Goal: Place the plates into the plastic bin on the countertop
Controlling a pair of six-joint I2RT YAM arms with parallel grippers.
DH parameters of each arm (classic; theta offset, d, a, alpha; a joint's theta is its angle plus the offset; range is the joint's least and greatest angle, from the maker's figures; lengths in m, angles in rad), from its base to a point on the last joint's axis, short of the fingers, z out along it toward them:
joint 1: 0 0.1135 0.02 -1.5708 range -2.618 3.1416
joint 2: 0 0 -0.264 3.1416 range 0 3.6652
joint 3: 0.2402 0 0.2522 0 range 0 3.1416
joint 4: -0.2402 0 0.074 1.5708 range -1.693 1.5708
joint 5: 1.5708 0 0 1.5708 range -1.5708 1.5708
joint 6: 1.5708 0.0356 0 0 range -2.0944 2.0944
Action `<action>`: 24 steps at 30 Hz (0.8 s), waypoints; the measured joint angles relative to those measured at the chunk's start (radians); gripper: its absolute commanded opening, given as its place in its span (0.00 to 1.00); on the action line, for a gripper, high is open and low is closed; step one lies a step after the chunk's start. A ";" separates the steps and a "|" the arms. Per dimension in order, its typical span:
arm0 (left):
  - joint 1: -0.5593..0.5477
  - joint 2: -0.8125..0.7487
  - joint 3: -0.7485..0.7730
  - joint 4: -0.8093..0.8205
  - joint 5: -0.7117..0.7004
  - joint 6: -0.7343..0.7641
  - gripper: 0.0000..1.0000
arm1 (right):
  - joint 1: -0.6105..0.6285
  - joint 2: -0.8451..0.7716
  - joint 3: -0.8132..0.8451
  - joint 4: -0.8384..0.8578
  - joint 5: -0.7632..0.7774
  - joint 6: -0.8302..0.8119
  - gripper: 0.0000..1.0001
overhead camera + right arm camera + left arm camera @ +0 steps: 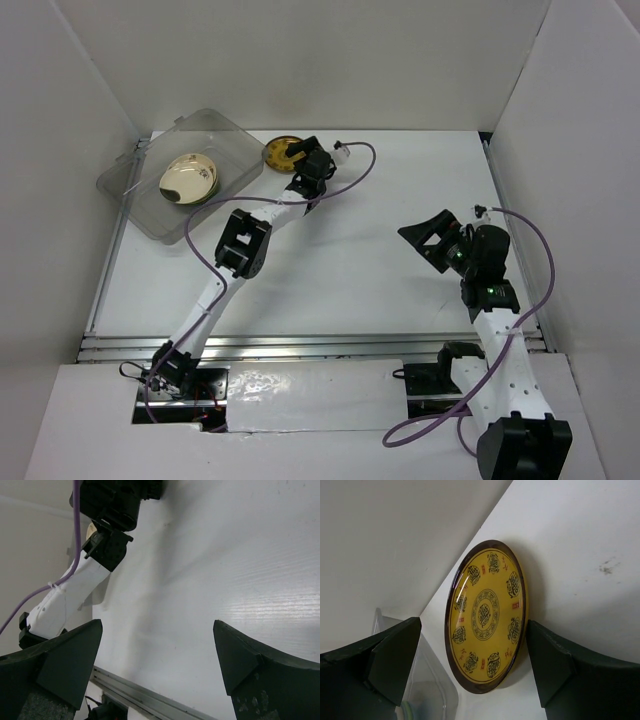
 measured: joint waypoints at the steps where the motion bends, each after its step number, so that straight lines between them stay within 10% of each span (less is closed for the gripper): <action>1: 0.006 0.003 0.003 0.007 0.006 0.002 0.99 | -0.006 0.000 0.000 -0.003 -0.002 -0.002 1.00; 8: 0.023 0.003 -0.020 0.060 0.011 0.006 0.95 | -0.036 0.002 0.000 -0.019 -0.023 -0.019 1.00; 19: 0.019 0.003 -0.078 0.091 0.031 0.016 0.45 | -0.059 0.002 0.023 -0.058 -0.072 -0.039 1.00; 24: 0.022 -0.003 -0.112 0.092 0.043 -0.005 0.02 | -0.064 0.003 0.040 -0.080 -0.081 -0.049 1.00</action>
